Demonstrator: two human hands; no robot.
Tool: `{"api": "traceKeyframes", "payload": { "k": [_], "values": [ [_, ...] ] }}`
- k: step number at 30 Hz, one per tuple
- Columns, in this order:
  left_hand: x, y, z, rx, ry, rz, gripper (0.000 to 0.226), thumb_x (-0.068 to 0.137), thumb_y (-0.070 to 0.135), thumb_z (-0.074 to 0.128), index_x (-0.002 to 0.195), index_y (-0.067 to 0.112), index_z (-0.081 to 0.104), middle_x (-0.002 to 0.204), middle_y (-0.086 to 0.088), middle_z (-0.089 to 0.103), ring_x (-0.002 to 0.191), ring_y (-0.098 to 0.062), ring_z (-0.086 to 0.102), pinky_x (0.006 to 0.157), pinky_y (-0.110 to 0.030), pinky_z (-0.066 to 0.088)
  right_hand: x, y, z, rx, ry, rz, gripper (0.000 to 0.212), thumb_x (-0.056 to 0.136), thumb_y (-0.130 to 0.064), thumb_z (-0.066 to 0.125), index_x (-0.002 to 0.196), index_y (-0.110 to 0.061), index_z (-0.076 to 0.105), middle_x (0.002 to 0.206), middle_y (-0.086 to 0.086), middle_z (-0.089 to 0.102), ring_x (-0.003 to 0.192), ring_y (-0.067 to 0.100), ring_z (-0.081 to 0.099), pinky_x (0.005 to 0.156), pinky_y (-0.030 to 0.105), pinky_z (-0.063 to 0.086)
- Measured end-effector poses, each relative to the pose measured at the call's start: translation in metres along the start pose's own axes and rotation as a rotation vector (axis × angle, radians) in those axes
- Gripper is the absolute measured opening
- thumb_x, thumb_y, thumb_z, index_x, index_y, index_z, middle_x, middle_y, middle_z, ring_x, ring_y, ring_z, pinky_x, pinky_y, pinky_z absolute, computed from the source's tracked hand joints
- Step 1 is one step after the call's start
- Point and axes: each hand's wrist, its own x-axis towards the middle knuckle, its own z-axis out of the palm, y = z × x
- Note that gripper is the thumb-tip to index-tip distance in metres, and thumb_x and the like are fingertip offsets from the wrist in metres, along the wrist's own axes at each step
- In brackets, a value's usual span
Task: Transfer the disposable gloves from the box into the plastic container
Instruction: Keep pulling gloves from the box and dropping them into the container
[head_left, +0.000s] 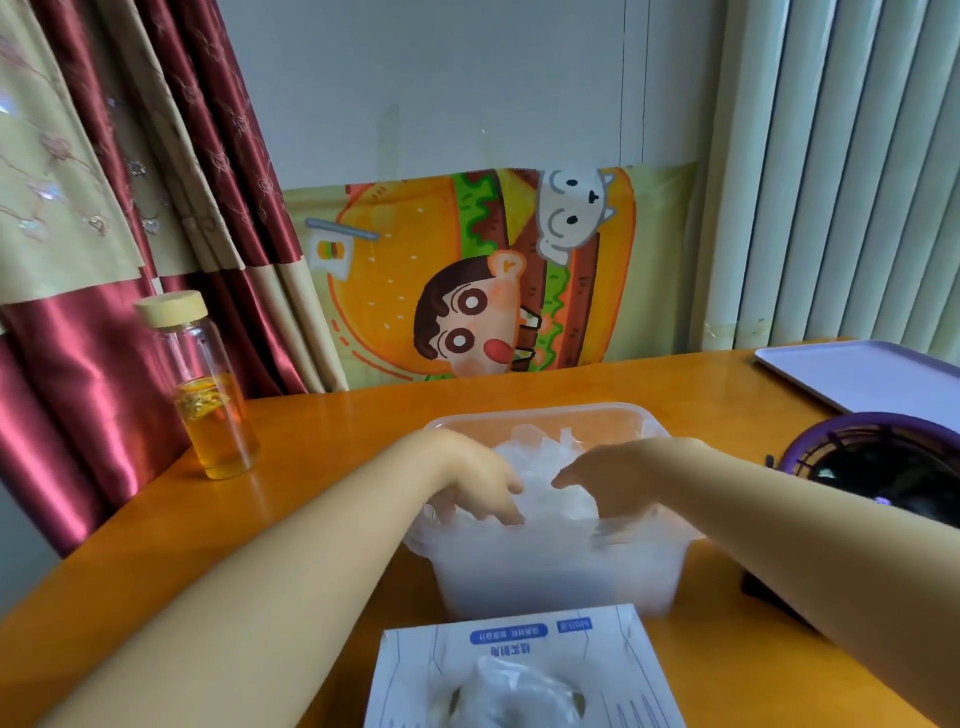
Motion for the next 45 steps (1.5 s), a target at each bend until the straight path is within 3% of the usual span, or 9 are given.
{"api": "traceKeyframes", "payload": {
  "k": [2, 5, 10, 13, 18, 24, 29, 37, 45],
  "values": [
    [-0.022, -0.002, -0.008, -0.068, 0.068, 0.032, 0.055, 0.100, 0.028, 0.046, 0.151, 0.021, 0.027, 0.151, 0.001, 0.038, 0.134, -0.021, 0.043, 0.104, -0.036, 0.045, -0.017, 0.002, -0.010, 0.052, 0.033, -0.009, 0.068, 0.086, -0.032, 0.066, 0.145, -0.022, 0.034, 0.148, 0.000, 0.036, 0.110, 0.021, 0.055, 0.088, 0.029, 0.052],
    [-0.058, -0.006, -0.013, -0.044, 0.242, 0.114, 0.045, 0.101, 0.023, 0.045, 0.145, 0.022, 0.040, 0.145, 0.007, 0.045, 0.127, -0.012, 0.048, 0.102, -0.027, 0.043, -0.045, 0.000, -0.023, 0.057, 0.240, -0.057, 0.054, 0.086, -0.033, 0.066, 0.136, -0.020, 0.050, 0.136, -0.001, 0.053, 0.115, 0.018, 0.055, 0.100, 0.028, 0.043],
    [-0.114, -0.006, 0.025, -0.243, 0.630, 0.309, 0.028, 0.095, 0.023, 0.056, 0.122, 0.032, 0.059, 0.112, 0.019, 0.062, 0.094, 0.006, 0.056, 0.076, -0.009, 0.044, -0.104, -0.031, -0.017, 0.255, 0.638, -0.229, 0.019, 0.087, -0.031, 0.066, 0.104, -0.026, 0.069, 0.089, -0.018, 0.062, 0.071, -0.003, 0.056, 0.065, 0.008, 0.045],
    [-0.131, -0.004, 0.070, -0.366, 0.582, 0.365, 0.023, 0.090, 0.030, 0.064, 0.111, 0.039, 0.060, 0.101, 0.025, 0.061, 0.089, 0.011, 0.058, 0.074, -0.009, 0.047, -0.123, -0.052, 0.016, 0.350, 0.518, -0.320, 0.022, 0.084, -0.035, 0.068, 0.105, -0.029, 0.067, 0.092, -0.018, 0.064, 0.082, 0.002, 0.062, 0.075, 0.018, 0.052],
    [-0.112, -0.005, 0.131, -0.376, 0.599, 0.268, 0.053, 0.085, 0.040, 0.068, 0.133, 0.036, 0.047, 0.123, 0.022, 0.050, 0.109, 0.004, 0.049, 0.093, -0.017, 0.042, -0.106, -0.071, 0.076, 0.576, 0.419, -0.209, 0.049, 0.081, -0.042, 0.069, 0.126, -0.028, 0.053, 0.118, -0.012, 0.058, 0.100, 0.007, 0.057, 0.084, 0.018, 0.047],
    [-0.086, -0.004, 0.175, -0.594, 0.856, 0.220, 0.006, 0.093, 0.030, 0.059, 0.098, 0.028, 0.061, 0.083, 0.014, 0.060, 0.072, -0.001, 0.056, 0.058, -0.008, 0.039, -0.088, -0.072, 0.110, 0.825, 0.586, -0.177, 0.017, 0.088, -0.033, 0.062, 0.086, -0.021, 0.073, 0.083, -0.009, 0.070, 0.075, 0.010, 0.062, 0.063, 0.017, 0.047],
    [-0.086, -0.010, 0.179, -0.721, 1.023, 0.293, 0.011, 0.097, 0.023, 0.052, 0.094, 0.025, 0.063, 0.085, 0.018, 0.062, 0.080, 0.009, 0.056, 0.066, -0.003, 0.042, -0.091, -0.074, 0.113, 1.092, 0.608, -0.184, 0.027, 0.092, -0.039, 0.055, 0.076, -0.022, 0.070, 0.066, -0.011, 0.068, 0.057, -0.001, 0.060, 0.050, 0.008, 0.042],
    [-0.088, -0.022, 0.175, -1.012, 1.016, 0.423, 0.011, 0.095, 0.016, 0.055, 0.102, 0.019, 0.062, 0.100, -0.001, 0.068, 0.094, -0.012, 0.065, 0.081, -0.024, 0.053, -0.088, -0.079, 0.107, 0.871, 0.497, -0.146, 0.002, 0.086, -0.039, 0.064, 0.086, -0.037, 0.064, 0.077, -0.028, 0.060, 0.066, -0.002, 0.062, 0.050, 0.003, 0.041],
    [-0.091, -0.031, 0.172, -1.389, 0.840, 0.497, 0.010, 0.093, 0.022, 0.058, 0.085, 0.018, 0.062, 0.081, 0.005, 0.071, 0.083, -0.012, 0.068, 0.077, -0.032, 0.054, -0.082, -0.080, 0.108, 0.841, 0.579, -0.071, 0.036, 0.096, -0.032, 0.051, 0.079, -0.006, 0.069, 0.072, 0.007, 0.069, 0.060, 0.017, 0.060, 0.048, 0.010, 0.039]
  ]
}}
